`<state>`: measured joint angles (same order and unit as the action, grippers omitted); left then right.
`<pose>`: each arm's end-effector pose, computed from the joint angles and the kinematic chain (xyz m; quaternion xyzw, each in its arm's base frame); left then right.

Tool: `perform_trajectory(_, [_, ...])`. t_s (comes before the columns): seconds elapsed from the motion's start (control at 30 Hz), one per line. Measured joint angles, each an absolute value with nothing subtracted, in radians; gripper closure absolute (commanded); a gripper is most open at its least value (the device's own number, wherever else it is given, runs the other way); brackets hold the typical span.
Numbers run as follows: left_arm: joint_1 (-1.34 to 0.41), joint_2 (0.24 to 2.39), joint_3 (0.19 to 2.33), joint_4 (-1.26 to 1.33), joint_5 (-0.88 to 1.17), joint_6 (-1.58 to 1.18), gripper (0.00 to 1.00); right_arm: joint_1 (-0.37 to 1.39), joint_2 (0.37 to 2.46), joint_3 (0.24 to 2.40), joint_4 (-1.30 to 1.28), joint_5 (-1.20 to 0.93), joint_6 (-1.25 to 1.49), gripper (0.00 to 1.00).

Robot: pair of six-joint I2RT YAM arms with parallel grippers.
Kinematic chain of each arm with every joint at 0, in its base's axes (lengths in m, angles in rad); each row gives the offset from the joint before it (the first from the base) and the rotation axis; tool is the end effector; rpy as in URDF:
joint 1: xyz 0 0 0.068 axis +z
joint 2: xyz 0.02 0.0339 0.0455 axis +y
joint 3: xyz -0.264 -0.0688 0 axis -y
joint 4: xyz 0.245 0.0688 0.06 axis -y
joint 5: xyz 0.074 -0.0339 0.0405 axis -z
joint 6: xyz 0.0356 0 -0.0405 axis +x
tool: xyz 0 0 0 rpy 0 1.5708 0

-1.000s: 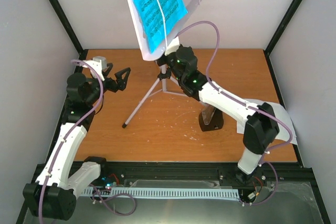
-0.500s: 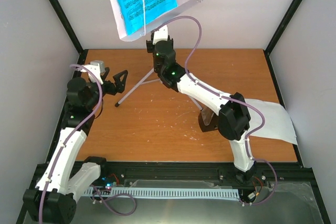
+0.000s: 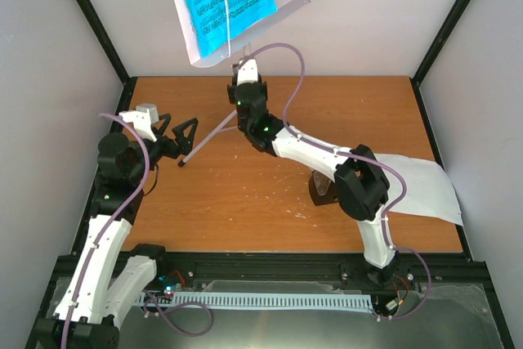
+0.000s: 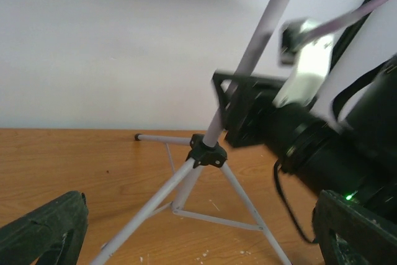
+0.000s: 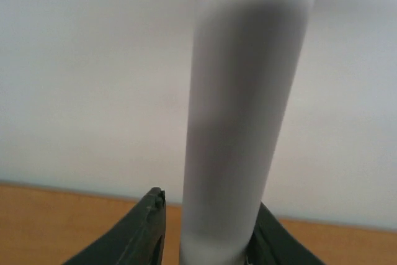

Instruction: Pack up the instrument practice props

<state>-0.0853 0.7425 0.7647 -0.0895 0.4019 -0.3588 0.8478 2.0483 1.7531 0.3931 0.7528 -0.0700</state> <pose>0.1738 -0.0288 0.3502 0.0375 0.7277 -0.2896 0.6206 0.3442 0.3533 0.3439 -0.0325 0.6806 0.0328 0.7312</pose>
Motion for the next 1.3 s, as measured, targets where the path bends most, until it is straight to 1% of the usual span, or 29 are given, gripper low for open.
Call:
perform_trajectory(0.03, [-0.085,0.735,0.761,-0.093,0.411,-0.363,0.01,0.852,2.048,1.719,0.380,0.761,-0.062,0.68])
perform_trajectory(0.13, [-0.085,0.718,0.758,-0.108,0.433,-0.371,0.00,0.861,2.049,1.633,0.347,0.767,-0.044,0.56])
perform_trajectory(0.2, [-0.085,0.712,0.758,-0.113,0.445,-0.372,0.01,0.865,2.048,1.604,0.334,0.767,-0.031,0.41])
perform_trajectory(0.27, [-0.085,0.709,0.759,-0.121,0.458,-0.372,0.01,0.867,2.048,1.588,0.334,0.760,-0.024,0.23])
perform_trajectory(0.37, [-0.085,0.708,0.766,-0.143,0.478,-0.372,0.00,0.867,2.016,1.536,0.340,0.734,-0.021,0.06])
perform_trajectory(0.4, [-0.085,0.708,0.775,-0.160,0.483,-0.371,0.00,0.867,1.994,1.510,0.342,0.723,-0.016,0.01])
perform_trajectory(0.6, [-0.085,0.707,0.905,-0.244,0.530,-0.373,0.02,0.867,1.758,1.269,0.370,0.607,-0.010,0.00])
perform_trajectory(0.7, [-0.085,0.711,1.013,-0.271,0.587,-0.391,0.01,0.857,1.603,1.168,0.356,0.496,0.008,0.00])
perform_trajectory(0.9, [-0.085,0.779,1.293,-0.303,0.704,-0.462,0.01,0.773,1.338,1.108,0.235,0.224,0.110,0.00])
perform_trajectory(1.0, [-0.085,0.865,1.478,-0.331,0.729,-0.476,0.05,0.733,1.241,1.113,0.169,0.109,0.168,0.00])
perform_trajectory(1.1, [-0.085,0.970,1.671,-0.368,0.749,-0.482,0.14,0.708,1.204,1.184,0.086,-0.018,0.232,0.01])
perform_trajectory(1.17, [-0.085,1.048,1.794,-0.374,0.771,-0.490,0.20,0.690,1.213,1.261,0.039,-0.097,0.273,0.04])
perform_trajectory(1.3, [-0.085,1.172,1.942,-0.380,0.801,-0.509,0.22,0.665,1.286,1.470,-0.066,-0.224,0.343,0.06])
